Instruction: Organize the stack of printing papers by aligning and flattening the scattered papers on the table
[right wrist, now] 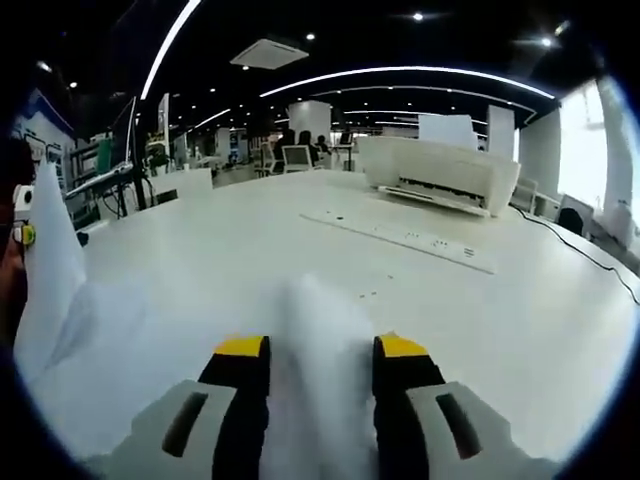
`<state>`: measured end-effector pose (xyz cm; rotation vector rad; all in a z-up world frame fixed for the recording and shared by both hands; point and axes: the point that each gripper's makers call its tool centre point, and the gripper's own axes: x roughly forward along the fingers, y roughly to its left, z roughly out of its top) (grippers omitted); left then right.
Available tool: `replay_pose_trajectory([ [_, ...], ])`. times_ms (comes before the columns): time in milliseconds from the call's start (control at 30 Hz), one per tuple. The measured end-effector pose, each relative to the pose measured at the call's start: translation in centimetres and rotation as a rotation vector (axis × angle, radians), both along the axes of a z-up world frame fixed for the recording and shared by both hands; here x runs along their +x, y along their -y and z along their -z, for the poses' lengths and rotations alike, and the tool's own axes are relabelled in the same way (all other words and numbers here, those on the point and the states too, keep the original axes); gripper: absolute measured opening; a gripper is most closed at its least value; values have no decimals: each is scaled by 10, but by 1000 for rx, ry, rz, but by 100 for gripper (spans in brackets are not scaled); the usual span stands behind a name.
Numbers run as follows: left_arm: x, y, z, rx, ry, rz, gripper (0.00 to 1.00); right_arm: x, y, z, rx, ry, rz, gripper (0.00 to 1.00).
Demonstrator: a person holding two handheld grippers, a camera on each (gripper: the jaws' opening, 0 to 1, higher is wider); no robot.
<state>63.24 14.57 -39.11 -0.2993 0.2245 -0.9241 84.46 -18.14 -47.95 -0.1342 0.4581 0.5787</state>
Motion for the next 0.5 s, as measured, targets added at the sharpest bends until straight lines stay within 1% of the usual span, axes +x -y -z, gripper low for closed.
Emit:
replay_pose_trajectory([
  [33, 0, 0, 0, 0, -1, -1, 6, -2, -1, 0, -6, -5, -2, 25],
  [167, -1, -2, 3, -1, -7, -4, 6, -8, -2, -1, -15, -9, 8, 21],
  [333, -1, -4, 4, -3, -9, -8, 6, -10, 2, -5, 6, -10, 23, 17],
  [467, -2, -5, 3, -5, -8, -11, 6, -14, 4, -16, 40, 13, 16, 16],
  [500, -2, -5, 3, -5, -8, -11, 6, -13, 5, -15, 45, 23, 14, 16],
])
